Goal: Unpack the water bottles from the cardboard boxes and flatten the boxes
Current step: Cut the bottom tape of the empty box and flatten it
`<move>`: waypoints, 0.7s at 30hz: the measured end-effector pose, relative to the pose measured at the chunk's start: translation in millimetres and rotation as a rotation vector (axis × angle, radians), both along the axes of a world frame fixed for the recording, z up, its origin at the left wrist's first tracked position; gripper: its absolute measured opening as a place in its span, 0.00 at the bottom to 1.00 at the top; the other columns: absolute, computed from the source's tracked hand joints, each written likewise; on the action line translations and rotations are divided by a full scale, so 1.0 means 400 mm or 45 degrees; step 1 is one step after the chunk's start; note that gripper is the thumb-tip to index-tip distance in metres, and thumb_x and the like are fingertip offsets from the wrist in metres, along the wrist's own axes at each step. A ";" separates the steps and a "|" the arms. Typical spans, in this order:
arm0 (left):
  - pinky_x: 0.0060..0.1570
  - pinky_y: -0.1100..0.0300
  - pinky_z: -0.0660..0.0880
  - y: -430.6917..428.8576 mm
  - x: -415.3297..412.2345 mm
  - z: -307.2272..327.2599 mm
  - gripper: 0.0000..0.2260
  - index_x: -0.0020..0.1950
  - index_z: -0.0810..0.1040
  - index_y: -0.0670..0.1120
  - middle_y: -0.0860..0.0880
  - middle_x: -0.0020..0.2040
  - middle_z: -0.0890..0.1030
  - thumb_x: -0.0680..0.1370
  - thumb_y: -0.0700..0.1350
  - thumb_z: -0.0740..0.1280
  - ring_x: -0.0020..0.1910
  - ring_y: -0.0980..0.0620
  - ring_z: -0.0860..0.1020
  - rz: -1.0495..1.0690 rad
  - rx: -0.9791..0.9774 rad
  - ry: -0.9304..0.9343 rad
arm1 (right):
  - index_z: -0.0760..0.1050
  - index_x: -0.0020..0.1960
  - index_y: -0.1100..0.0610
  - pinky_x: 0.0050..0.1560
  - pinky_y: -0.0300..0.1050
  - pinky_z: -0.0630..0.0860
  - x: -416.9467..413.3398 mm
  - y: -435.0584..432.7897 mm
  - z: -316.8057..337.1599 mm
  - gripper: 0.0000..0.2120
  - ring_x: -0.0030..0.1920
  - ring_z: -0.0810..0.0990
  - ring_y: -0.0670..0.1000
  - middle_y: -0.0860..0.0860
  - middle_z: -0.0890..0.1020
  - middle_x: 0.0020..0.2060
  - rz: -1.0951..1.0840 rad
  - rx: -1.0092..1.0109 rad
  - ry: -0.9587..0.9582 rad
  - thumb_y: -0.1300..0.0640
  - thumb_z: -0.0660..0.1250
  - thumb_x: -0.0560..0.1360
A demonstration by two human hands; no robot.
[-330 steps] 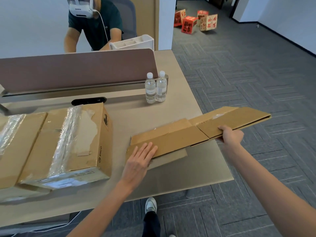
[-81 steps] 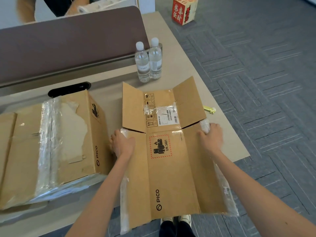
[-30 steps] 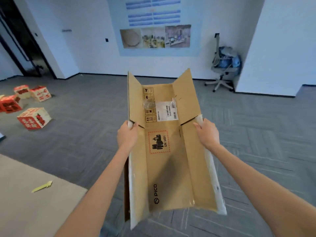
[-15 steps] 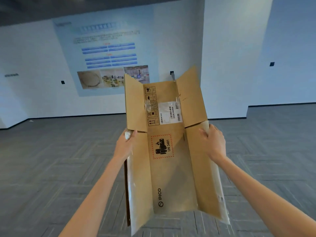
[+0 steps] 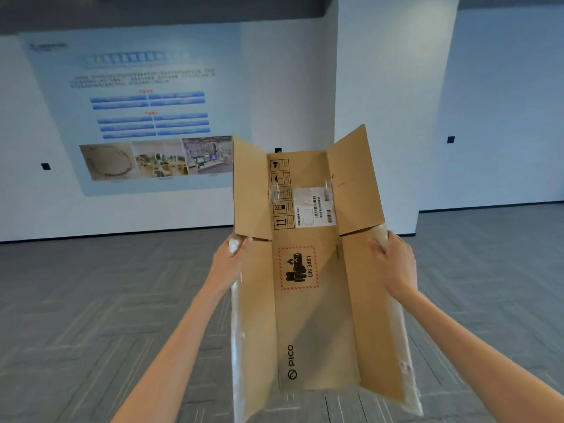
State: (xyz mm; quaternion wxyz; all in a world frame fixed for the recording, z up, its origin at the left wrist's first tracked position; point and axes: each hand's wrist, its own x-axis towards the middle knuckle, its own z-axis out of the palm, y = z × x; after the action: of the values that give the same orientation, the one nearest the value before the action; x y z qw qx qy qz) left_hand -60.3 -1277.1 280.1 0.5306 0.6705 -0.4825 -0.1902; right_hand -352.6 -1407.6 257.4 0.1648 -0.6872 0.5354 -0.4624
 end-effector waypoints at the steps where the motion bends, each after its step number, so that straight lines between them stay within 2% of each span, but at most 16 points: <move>1: 0.59 0.61 0.67 -0.066 0.009 -0.001 0.13 0.65 0.74 0.54 0.56 0.60 0.78 0.82 0.54 0.61 0.62 0.55 0.75 -0.004 -0.007 0.002 | 0.71 0.43 0.59 0.37 0.51 0.74 0.010 -0.063 -0.001 0.13 0.36 0.76 0.53 0.52 0.77 0.36 -0.004 0.004 -0.006 0.52 0.61 0.81; 6: 0.52 0.69 0.66 -0.405 0.064 0.017 0.08 0.62 0.72 0.58 0.61 0.55 0.76 0.83 0.52 0.61 0.56 0.61 0.73 -0.035 -0.024 0.029 | 0.68 0.39 0.59 0.32 0.47 0.67 0.069 -0.403 -0.004 0.14 0.33 0.74 0.55 0.54 0.75 0.32 -0.008 0.038 -0.058 0.53 0.62 0.80; 10: 0.59 0.62 0.65 -0.647 0.150 0.028 0.08 0.62 0.72 0.57 0.57 0.60 0.77 0.83 0.53 0.61 0.61 0.57 0.72 -0.029 0.001 0.021 | 0.65 0.37 0.56 0.31 0.46 0.66 0.144 -0.654 0.018 0.16 0.31 0.71 0.51 0.53 0.74 0.32 0.026 0.061 -0.056 0.52 0.62 0.80; 15: 0.60 0.60 0.66 -0.891 0.305 0.011 0.10 0.61 0.75 0.54 0.55 0.59 0.78 0.81 0.53 0.64 0.62 0.55 0.74 0.042 0.019 0.059 | 0.65 0.37 0.55 0.31 0.44 0.64 0.314 -0.924 0.010 0.16 0.30 0.70 0.50 0.52 0.74 0.32 0.115 0.086 -0.051 0.51 0.62 0.80; 18: 0.62 0.57 0.68 -1.051 0.422 -0.014 0.18 0.67 0.74 0.50 0.52 0.63 0.77 0.79 0.52 0.68 0.64 0.53 0.73 0.107 0.053 0.100 | 0.63 0.36 0.53 0.31 0.43 0.63 0.439 -1.089 -0.016 0.16 0.31 0.70 0.50 0.50 0.72 0.32 0.152 0.111 -0.058 0.53 0.62 0.81; 21: 0.61 0.56 0.69 -1.217 0.550 -0.042 0.18 0.67 0.74 0.49 0.51 0.63 0.78 0.78 0.52 0.69 0.63 0.52 0.74 0.140 0.058 0.127 | 0.66 0.41 0.55 0.31 0.41 0.63 0.579 -1.261 -0.044 0.12 0.33 0.71 0.48 0.48 0.74 0.35 0.168 0.137 -0.058 0.53 0.61 0.81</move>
State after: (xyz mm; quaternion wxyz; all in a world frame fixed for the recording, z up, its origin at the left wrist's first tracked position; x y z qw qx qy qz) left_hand 159.5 -1764.0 263.2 0.5483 0.6976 -0.4134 -0.2046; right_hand -121.0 -1912.1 239.9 0.2437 -0.7005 0.5090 -0.4367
